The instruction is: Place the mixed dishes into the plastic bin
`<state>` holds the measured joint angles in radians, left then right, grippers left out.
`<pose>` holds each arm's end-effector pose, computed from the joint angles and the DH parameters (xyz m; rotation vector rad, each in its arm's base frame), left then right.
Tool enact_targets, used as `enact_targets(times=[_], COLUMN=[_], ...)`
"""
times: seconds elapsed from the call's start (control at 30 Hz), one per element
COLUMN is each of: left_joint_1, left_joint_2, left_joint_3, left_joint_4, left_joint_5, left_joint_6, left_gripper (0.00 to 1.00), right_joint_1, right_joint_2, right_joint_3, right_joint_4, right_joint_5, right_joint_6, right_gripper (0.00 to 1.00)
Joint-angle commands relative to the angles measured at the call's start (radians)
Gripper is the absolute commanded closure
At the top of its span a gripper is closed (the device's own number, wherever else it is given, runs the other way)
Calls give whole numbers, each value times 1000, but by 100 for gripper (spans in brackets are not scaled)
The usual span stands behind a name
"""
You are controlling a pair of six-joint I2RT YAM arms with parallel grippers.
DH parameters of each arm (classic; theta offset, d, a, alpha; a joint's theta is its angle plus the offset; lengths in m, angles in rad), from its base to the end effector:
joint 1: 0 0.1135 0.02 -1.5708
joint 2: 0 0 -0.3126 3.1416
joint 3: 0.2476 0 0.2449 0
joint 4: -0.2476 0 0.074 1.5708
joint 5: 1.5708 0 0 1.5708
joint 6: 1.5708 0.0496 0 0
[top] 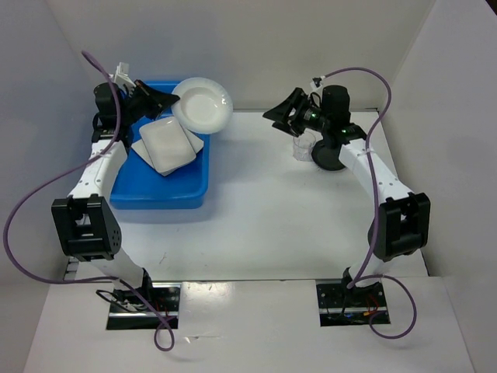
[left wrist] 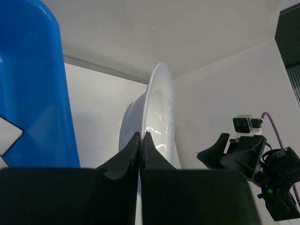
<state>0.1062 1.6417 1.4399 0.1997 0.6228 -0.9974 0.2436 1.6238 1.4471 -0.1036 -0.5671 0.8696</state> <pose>0.4019 0.0137 0.4363 -0.4062 1.6525 -1.1674 0.3742 0.1204 0.4110 0.1951 2.0032 1.2682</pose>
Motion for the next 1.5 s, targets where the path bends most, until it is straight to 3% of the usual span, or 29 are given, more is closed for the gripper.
enact_targets(times=[0.0,0.17,0.43,0.73,1.47], left_joint_1=[-23,9,110,110,110], left_joint_2=[-6,-6,-6,62,251], left_joint_3=[54,66,8,-108,-179], left_joint_4=[28,-85,-134,-134,-114], left_joint_5=[-47,-250,-409,-509,-601], left_joint_6=[12,135,181,180,227], left_gripper=[100,100,100,100,98], right_joint_1=[6,-13,-62,-233,-328], right_joint_2=[-62,-104,-162,-245,-285], right_joint_3=[-13,-45,-112,-197,-248], right_joint_4=[47,24,-42,-111,-142], right_joint_5=[-31,-5,-5,-60,-57], right_joint_6=[-32,-53,-123,-187,-196], right_gripper=[33,33,31,31,31])
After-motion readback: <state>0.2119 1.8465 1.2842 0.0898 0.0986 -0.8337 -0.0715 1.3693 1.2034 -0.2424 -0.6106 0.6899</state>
